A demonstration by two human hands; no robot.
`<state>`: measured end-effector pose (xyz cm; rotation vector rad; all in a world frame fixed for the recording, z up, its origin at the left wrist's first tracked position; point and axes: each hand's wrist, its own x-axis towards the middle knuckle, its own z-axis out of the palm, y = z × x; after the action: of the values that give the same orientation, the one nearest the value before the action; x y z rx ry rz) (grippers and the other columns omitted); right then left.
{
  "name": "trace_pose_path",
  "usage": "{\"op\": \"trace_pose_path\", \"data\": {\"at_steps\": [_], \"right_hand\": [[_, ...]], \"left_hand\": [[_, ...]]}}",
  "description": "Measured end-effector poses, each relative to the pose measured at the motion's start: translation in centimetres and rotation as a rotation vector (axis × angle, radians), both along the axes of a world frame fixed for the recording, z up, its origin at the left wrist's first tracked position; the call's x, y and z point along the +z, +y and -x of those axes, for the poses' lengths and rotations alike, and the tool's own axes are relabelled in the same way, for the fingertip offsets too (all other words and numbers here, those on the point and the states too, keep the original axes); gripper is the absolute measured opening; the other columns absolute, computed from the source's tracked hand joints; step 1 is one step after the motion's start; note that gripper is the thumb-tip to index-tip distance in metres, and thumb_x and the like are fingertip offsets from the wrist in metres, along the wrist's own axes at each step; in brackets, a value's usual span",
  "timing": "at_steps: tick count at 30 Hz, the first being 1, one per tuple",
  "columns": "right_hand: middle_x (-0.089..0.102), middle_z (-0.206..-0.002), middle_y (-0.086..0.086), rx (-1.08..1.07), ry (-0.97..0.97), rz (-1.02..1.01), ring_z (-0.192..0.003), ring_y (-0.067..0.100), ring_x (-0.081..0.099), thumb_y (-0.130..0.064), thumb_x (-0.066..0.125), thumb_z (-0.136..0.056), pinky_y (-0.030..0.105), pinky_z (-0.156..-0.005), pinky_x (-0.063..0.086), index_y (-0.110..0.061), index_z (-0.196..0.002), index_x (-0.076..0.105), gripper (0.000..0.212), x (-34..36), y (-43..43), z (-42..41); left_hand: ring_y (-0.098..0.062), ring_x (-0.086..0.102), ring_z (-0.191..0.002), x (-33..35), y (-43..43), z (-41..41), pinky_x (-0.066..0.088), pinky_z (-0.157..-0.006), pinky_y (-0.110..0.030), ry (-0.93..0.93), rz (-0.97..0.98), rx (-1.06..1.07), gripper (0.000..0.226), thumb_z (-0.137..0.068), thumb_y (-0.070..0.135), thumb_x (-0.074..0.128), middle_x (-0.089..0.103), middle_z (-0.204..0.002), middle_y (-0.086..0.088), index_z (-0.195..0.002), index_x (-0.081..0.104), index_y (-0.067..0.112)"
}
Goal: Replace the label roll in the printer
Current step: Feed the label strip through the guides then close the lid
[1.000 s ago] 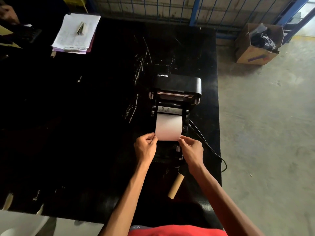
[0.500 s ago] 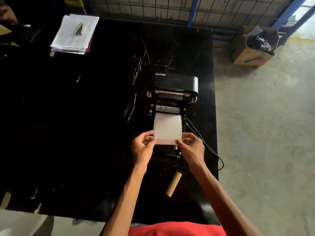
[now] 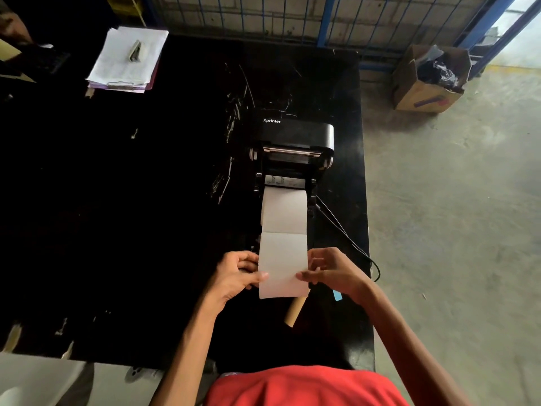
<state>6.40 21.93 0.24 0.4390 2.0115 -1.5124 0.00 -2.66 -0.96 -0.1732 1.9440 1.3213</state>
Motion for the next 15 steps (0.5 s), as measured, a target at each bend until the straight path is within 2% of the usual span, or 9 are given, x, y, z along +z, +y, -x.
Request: {"op": "trace_pose_path", "data": {"at_steps": [3, 5, 7, 9, 12, 15], "right_hand": [[0.072, -0.066, -0.013, 0.129, -0.001, -0.083, -0.058, -0.003, 0.06, -0.015, 0.084, -0.081, 0.016, -0.061, 0.046, -0.025, -0.077, 0.072, 0.017, -0.7, 0.0, -0.7], [0.068, -0.063, -0.01, 0.06, 0.073, -0.191, -0.056, -0.001, 0.059, -0.013, 0.084, -0.08, 0.019, -0.062, 0.046, -0.019, -0.07, 0.069, 0.02, -1.3, -0.3, -0.9], [0.068, -0.063, -0.006, -0.037, 0.189, -0.273, -0.054, -0.003, 0.06, -0.015, 0.083, -0.082, 0.014, -0.059, 0.046, -0.008, -0.074, 0.068, 0.019, -1.5, -0.7, -0.6], [0.072, -0.066, -0.001, -0.123, 0.292, -0.307, -0.053, -0.004, 0.063, -0.014, 0.082, -0.084, 0.013, -0.059, 0.049, -0.005, -0.078, 0.068, 0.018, -1.5, -1.1, 0.3], [0.076, -0.072, 0.003, -0.223, 0.367, -0.313, -0.06, 0.009, 0.072, -0.013, 0.079, -0.087, 0.026, -0.063, 0.057, -0.009, -0.084, 0.069, 0.011, -1.6, -1.1, 2.4], [0.077, -0.079, 0.004, -0.301, 0.392, -0.339, -0.066, 0.013, 0.074, -0.014, 0.08, -0.087, 0.032, -0.065, 0.062, -0.019, -0.081, 0.067, 0.015, -2.3, -0.9, 4.1]], "left_hand": [[-0.011, 0.069, -0.061, -0.5, -0.4, -0.8, 0.052, -0.052, -0.018, 0.02, 0.071, -0.111, 0.023, -0.076, 0.003, 0.083, 0.076, -0.085, -0.007, -0.095, 0.071, 0.009], [-0.013, 0.068, -0.067, -0.8, -0.1, -0.9, 0.052, -0.055, -0.016, 0.115, 0.085, -0.077, 0.02, -0.075, 0.003, 0.084, 0.075, -0.084, -0.006, -0.085, 0.07, 0.013], [-0.015, 0.066, -0.07, -1.1, 0.6, -0.3, 0.056, -0.064, -0.024, 0.245, 0.107, -0.039, 0.021, -0.074, 0.003, 0.084, 0.073, -0.082, -0.004, -0.082, 0.069, 0.015], [-0.013, 0.065, -0.068, -1.3, 1.4, 0.8, 0.056, -0.067, -0.028, 0.351, 0.124, -0.005, 0.019, -0.075, 0.003, 0.083, 0.071, -0.078, 0.0, -0.084, 0.07, 0.014], [-0.008, 0.065, -0.066, -1.4, 2.8, 3.0, 0.054, -0.064, -0.021, 0.468, 0.14, 0.046, 0.019, -0.076, 0.008, 0.084, 0.071, -0.077, 0.004, -0.086, 0.07, 0.015], [-0.008, 0.066, -0.067, -2.1, 3.9, 4.8, 0.052, -0.063, -0.015, 0.538, 0.153, 0.062, 0.018, -0.075, 0.011, 0.086, 0.072, -0.078, 0.002, -0.086, 0.072, 0.014]]}}
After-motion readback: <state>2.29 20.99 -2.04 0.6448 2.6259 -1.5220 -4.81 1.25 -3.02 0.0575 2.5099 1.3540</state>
